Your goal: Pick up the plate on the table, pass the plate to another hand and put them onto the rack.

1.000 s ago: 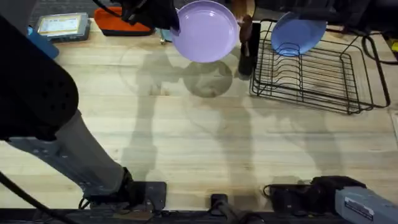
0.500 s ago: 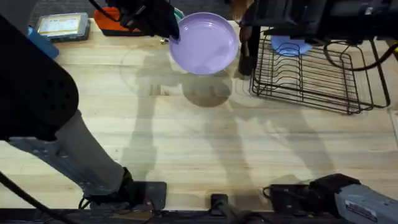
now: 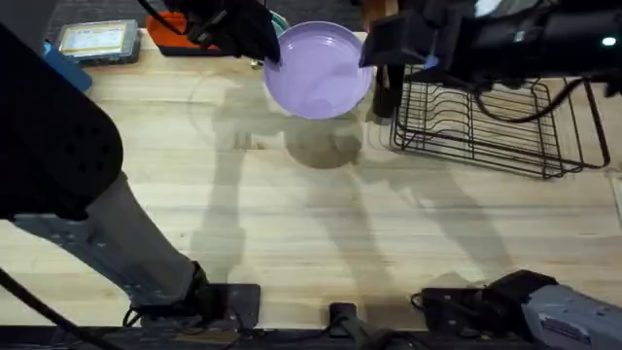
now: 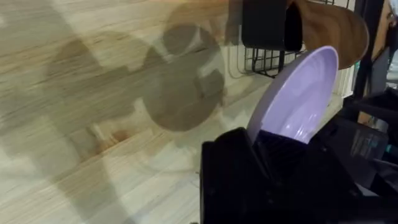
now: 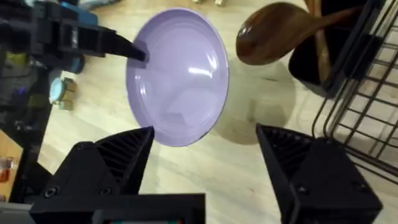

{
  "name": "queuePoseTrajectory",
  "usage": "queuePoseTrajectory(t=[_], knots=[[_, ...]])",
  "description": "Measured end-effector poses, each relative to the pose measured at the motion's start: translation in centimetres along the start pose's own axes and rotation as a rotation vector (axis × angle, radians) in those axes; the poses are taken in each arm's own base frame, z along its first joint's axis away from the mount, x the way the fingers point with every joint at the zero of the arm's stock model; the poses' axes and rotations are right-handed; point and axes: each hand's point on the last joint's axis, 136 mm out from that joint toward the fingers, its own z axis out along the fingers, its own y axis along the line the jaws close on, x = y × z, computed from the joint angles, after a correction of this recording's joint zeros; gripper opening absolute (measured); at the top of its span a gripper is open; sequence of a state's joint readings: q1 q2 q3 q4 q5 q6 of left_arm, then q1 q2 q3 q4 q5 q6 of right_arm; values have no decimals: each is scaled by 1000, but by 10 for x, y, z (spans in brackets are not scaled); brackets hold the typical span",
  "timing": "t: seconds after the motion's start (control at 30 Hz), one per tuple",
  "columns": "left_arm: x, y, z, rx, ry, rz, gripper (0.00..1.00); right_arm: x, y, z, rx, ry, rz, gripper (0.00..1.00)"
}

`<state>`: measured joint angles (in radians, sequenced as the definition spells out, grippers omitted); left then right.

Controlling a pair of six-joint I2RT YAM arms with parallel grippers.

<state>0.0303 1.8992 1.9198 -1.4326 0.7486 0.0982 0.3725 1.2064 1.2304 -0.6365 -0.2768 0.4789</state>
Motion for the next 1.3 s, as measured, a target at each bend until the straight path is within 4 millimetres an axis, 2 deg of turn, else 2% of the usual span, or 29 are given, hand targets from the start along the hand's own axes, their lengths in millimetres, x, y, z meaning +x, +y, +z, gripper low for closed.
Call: queuePoseTrajectory(t=[0.6,0.8,1.1,1.3], knots=[[0,0,0,0,0,0,43,8,-23,52,56,96,102,993],[0,0,0,0,0,0,42,9,-25,59,62,105,120,991],[0,0,0,0,0,0,42,8,-17,62,43,97,113,800],[0,0,0,0,0,0,42,12,-13,63,35,107,106,482]])
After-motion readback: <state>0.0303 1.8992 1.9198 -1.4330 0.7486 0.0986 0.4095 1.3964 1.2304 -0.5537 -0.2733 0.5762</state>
